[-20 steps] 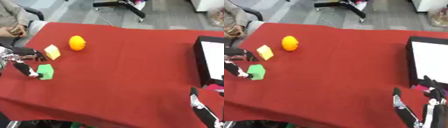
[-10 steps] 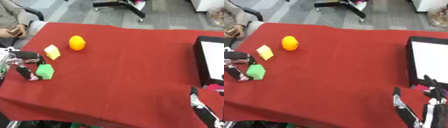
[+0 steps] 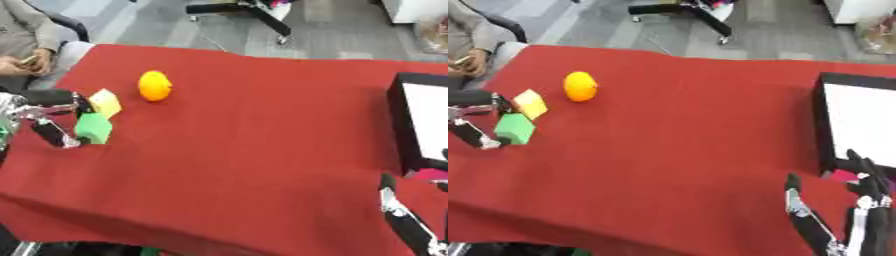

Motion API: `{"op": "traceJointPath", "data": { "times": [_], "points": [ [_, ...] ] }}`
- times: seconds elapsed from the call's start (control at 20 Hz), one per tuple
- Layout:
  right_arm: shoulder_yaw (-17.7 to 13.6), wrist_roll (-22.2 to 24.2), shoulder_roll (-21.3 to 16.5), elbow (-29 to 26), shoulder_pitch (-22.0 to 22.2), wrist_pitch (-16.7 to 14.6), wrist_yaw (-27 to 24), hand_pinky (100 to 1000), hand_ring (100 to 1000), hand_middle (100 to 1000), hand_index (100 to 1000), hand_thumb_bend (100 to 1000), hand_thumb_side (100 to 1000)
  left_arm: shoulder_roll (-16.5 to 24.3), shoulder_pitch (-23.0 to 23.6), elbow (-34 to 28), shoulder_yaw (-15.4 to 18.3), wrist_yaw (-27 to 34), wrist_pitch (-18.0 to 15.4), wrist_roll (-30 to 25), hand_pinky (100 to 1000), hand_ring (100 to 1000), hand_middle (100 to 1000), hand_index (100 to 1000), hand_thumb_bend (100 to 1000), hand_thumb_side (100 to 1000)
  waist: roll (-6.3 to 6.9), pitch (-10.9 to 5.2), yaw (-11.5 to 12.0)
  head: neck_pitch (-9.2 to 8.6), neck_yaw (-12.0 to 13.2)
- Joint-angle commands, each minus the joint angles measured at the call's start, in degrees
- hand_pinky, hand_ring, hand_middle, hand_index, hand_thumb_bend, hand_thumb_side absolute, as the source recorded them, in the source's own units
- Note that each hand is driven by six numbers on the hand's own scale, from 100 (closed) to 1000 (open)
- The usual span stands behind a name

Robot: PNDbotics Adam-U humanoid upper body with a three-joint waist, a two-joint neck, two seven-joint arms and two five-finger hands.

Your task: Pick up the objects with one hand, pass them to the other hand, and then place them into the box on the other side of the table.

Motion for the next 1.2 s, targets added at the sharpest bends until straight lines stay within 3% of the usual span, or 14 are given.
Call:
{"op": "traceJointPath", "data": {
  "times": [0.05,0.4,0.5,0.9,1.2],
  "points": [
    [0.23,0.17,-0.02,-1.33,-0.36,-0.18,-0.14,673,938,681,886,389,293,-1.73,-1.66,-5.22,2.02,3.18,-2.75,0.69,758,603,524,632,100,245,-0.15,-0.69,-0.05,-0.16,-0.79],
    [1.02,1.25,0.39,-2.24,-0.93,-0.35,-0.49,673,938,682,887,391,290,-12.36,-3.34,-12.33,-0.35,9.8,-6.06,1.03,711,587,514,605,100,263,-1.2,-0.48,-0.99,-0.16,-4.03],
    [1.32,1.67,0.6,-2.47,-1.17,-0.45,-0.59,673,938,681,887,393,288,-15.62,-3.55,-13.3,-1.31,11.8,-6.21,1.4,698,582,511,597,100,317,-1.5,-0.36,-1.3,-0.16,-5.07],
    [2.8,3.2,1.05,-2.78,-2.03,-1.3,-0.96,674,939,682,886,417,288,-27.42,-3.27,-17.28,-7.23,19.06,-1.13,-1.13,663,574,511,589,100,542,-2.27,-0.02,-2.18,-0.16,-8.04],
    [5.45,7.12,-0.56,-5.03,-2.6,-2.47,0.87,684,932,686,874,461,310,-36.28,-2.85,-18.44,-12.5,24.51,4.09,-6.51,660,573,511,587,100,607,-2.43,-0.19,-1.56,-0.16,-10.37]
  ]
}}
